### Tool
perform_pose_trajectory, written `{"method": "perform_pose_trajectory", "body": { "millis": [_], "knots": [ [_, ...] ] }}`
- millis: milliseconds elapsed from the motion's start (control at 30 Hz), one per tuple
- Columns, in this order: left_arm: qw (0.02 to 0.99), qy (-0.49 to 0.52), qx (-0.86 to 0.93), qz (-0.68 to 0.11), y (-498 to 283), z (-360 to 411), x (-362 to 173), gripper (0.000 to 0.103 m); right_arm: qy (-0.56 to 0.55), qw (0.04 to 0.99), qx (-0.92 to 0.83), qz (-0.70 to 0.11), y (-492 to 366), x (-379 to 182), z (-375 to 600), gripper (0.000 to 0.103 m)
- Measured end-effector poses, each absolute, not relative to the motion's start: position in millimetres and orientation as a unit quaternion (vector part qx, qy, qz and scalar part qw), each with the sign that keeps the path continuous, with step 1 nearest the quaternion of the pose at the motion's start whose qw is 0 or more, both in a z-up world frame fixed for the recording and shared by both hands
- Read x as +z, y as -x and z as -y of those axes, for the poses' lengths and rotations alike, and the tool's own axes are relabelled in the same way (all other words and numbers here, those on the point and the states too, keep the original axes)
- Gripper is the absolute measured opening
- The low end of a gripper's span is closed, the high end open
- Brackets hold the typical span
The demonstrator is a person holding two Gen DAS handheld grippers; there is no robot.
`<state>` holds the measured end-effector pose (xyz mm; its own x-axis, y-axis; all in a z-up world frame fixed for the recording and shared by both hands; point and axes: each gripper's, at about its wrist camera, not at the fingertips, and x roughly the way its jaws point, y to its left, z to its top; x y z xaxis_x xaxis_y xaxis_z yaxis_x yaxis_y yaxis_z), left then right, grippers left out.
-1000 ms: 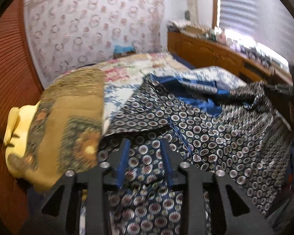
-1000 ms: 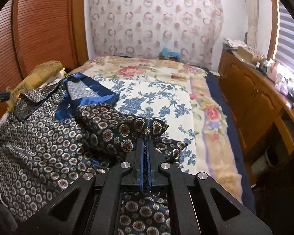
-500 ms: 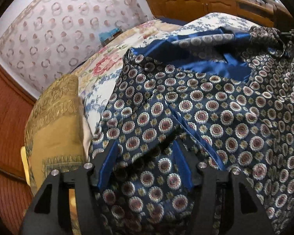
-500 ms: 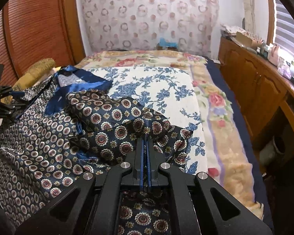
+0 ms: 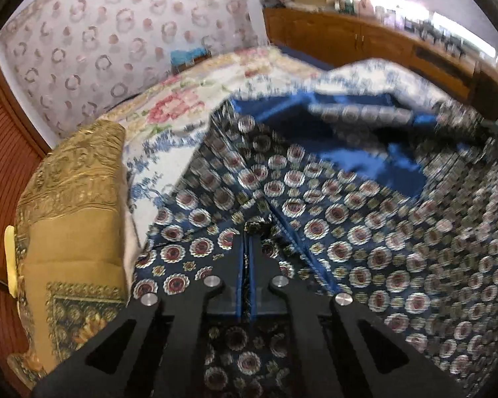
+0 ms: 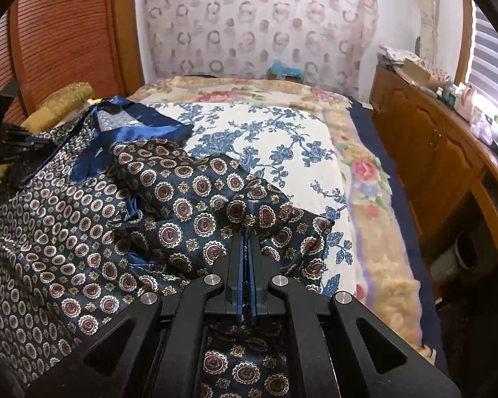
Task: Fold small clothes
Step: 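Lift the held hem with both tools, fold it toward the collar, open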
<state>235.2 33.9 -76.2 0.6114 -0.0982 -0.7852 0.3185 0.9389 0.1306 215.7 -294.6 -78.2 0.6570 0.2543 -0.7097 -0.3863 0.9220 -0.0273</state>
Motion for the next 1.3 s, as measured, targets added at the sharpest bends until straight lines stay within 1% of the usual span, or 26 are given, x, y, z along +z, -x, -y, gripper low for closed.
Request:
{"method": "perform_pose_trajectory", "body": {
  "millis": [100,233,333,433,533,633,800,933,1033,1200,1300],
  "knots": [
    [0.905,-0.099,-0.113,-0.397,-211.0,-44.9,-54.1,0.000,0.097,0.910,0.172,-0.364,-213.4,-75.4,294.5,0.000],
    [0.920,-0.088,-0.114,-0.366,-178.8,-58.8,-28.3,0.000,0.096,0.914,0.168,-0.356,-213.2,-68.3,299.6,0.000],
    [0.933,-0.068,-0.113,-0.335,-146.1,-76.3,-7.7,0.000,0.095,0.919,0.166,-0.346,-209.2,-55.9,304.9,0.000],
    [0.942,-0.055,-0.108,-0.314,-111.5,-90.0,1.7,0.000,0.089,0.925,0.167,-0.331,-197.8,-39.9,313.0,0.000],
    [0.947,-0.039,-0.095,-0.304,-71.9,-105.7,-1.5,0.000,0.090,0.927,0.168,-0.322,-179.5,-30.4,320.3,0.000],
    [0.947,-0.016,-0.082,-0.310,-35.4,-121.5,-18.2,0.000,0.084,0.928,0.170,-0.322,-155.3,-28.9,331.6,0.000],
    [0.939,0.014,-0.055,-0.339,15.4,-139.1,-55.9,0.000,0.072,0.920,0.179,-0.340,-106.2,-40.2,350.0,0.000],
    [0.937,0.033,-0.049,-0.345,40.9,-142.2,-69.0,0.000,0.072,0.912,0.185,-0.358,-73.7,-52.2,359.9,0.000],
    [0.937,0.035,-0.045,-0.345,48.9,-142.3,-69.6,0.000,0.061,0.908,0.183,-0.372,-62.7,-57.2,367.0,0.000],
    [0.943,0.032,-0.039,-0.328,56.3,-147.5,-51.6,0.000,0.066,0.905,0.186,-0.378,-55.5,-56.3,370.1,0.000],
    [0.947,0.032,-0.039,-0.317,58.9,-147.2,-41.4,0.003,0.064,0.904,0.190,-0.378,-52.2,-53.8,369.4,0.000]
  ]
}}
